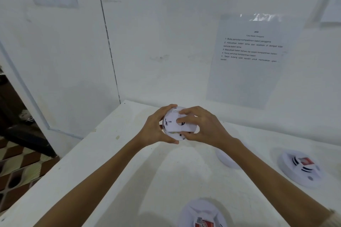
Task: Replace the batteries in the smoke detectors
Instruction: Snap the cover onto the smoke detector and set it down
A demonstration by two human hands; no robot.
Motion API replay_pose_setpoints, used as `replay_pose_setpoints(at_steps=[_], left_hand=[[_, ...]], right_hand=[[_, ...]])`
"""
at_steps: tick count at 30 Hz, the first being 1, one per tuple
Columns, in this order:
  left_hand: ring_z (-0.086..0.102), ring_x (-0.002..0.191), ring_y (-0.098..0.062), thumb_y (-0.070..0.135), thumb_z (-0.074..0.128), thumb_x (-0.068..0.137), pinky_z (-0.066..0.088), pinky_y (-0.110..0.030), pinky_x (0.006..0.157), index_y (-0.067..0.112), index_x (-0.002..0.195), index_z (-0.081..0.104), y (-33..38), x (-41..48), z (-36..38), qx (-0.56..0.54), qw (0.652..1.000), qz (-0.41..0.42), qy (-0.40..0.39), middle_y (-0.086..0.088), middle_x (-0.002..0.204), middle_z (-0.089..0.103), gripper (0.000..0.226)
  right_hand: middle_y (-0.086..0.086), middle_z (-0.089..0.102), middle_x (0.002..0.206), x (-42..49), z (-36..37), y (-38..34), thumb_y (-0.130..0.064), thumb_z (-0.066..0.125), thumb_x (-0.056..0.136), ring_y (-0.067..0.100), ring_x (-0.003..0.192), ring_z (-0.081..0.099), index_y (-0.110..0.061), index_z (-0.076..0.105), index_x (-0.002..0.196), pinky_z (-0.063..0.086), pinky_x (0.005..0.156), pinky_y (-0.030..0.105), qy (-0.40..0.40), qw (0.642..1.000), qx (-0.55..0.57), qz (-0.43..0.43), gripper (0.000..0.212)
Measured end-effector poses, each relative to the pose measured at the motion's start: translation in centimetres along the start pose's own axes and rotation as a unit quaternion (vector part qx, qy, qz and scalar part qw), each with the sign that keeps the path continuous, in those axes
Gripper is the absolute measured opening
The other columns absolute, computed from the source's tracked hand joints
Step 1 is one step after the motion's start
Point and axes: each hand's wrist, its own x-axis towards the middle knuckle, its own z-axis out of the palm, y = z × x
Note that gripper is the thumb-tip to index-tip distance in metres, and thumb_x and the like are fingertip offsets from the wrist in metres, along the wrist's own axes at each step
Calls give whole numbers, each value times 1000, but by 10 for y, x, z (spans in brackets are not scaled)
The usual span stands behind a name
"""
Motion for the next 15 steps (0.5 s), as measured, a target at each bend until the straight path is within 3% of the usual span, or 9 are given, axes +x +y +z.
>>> replay_pose_setpoints(at_steps=[4, 6, 8, 11, 13, 15], left_hand=[[54, 111, -2, 3, 91, 47, 51, -14, 76, 23, 130, 43, -1, 2, -2, -1, 1000, -9, -1, 5, 129, 52, 98], [52, 110, 3, 1, 90, 48, 50, -11, 75, 22, 129, 43, -2, 2, -3, 8, 1000, -8, 0, 9, 126, 52, 96], [53, 110, 2, 2, 90, 47, 50, -12, 75, 24, 128, 44, -1, 1, -3, 2, 1000, -12, 4, 9, 126, 53, 96], [52, 111, 1, 0, 90, 46, 51, -16, 75, 29, 127, 45, 3, 1, -2, -16, 1000, -17, 4, 10, 128, 52, 97], [51, 110, 4, 0, 90, 46, 51, -15, 75, 31, 126, 44, 5, 0, 0, -18, 1000, -20, 4, 15, 127, 51, 97], [52, 108, 7, -1, 90, 47, 50, -12, 75, 32, 125, 43, 6, 0, 2, -18, 1000, -23, 1, 17, 125, 52, 96]], right_hand=[[1, 71, 83, 6, -10, -2, -26, 50, 86, 17, 73, 65, -13, 72, 91, 52, 54, 25, 80, 996, -31, -17, 27], [3, 72, 85, 10, -14, -2, -17, 48, 91, 16, 73, 65, -10, 71, 98, 51, 59, 22, 86, 996, 8, 12, 26], [-3, 71, 88, 15, -18, -4, -11, 48, 90, 2, 78, 63, -10, 70, 103, 44, 67, 9, 66, 986, 125, 88, 25], [-17, 65, 76, 19, -14, -7, -19, 47, 85, 0, 77, 61, -22, 67, 99, 44, 64, 11, 40, 964, 198, 170, 24], [-16, 64, 78, 16, -6, -7, -27, 48, 84, 6, 75, 60, -27, 66, 93, 45, 63, 19, 48, 969, 167, 173, 20], [-8, 65, 86, 11, 4, -4, -31, 47, 84, 9, 78, 58, -21, 68, 90, 47, 63, 24, 72, 981, 108, 142, 24]])
